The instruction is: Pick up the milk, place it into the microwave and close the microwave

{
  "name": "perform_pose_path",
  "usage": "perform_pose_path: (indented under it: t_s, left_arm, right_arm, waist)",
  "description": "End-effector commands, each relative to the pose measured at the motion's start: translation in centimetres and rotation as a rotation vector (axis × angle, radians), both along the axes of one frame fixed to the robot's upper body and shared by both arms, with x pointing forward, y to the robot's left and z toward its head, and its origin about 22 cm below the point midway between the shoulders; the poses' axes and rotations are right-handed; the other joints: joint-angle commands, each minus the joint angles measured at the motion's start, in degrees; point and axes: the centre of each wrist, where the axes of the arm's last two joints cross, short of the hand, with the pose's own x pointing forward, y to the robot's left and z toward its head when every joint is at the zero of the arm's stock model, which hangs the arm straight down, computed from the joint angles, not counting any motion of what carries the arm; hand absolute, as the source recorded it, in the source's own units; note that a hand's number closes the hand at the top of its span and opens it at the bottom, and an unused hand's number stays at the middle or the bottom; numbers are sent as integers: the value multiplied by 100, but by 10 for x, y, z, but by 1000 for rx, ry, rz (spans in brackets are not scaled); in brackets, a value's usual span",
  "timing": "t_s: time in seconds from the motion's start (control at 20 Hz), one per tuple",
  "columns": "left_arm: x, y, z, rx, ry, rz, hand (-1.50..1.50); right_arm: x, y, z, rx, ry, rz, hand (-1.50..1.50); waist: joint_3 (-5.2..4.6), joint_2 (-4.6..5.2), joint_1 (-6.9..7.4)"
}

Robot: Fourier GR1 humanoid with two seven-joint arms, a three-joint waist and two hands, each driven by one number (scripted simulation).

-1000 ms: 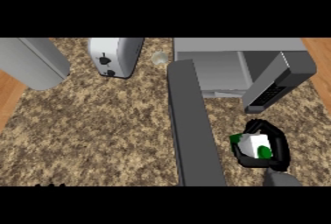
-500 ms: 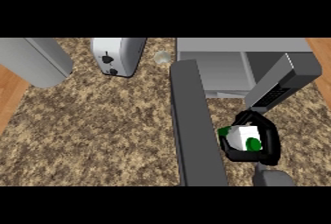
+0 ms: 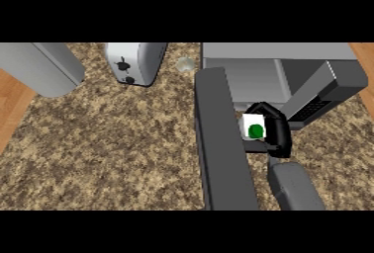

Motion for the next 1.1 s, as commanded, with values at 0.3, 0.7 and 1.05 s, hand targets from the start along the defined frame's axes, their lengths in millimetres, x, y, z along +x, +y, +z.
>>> perform_pose_path:
  t_s: [0.3, 0.7, 1.05]
  left_arm:
    - [5, 2, -8, -13, 8, -8, -150]
    - [16, 12, -18, -3, -3, -35, -150]
    - [10, 10, -6, -1, -14, -56, -150]
  right_arm:
    - [47, 16, -24, -2, 92, -74, 150]
    - [72, -6, -17, -193, 116, -187, 150]
    - [86, -16, -5, -277, 106, -212, 150]
  waist:
    - [4, 34, 60]
    - [9, 123, 246]
    - [23, 205, 454]
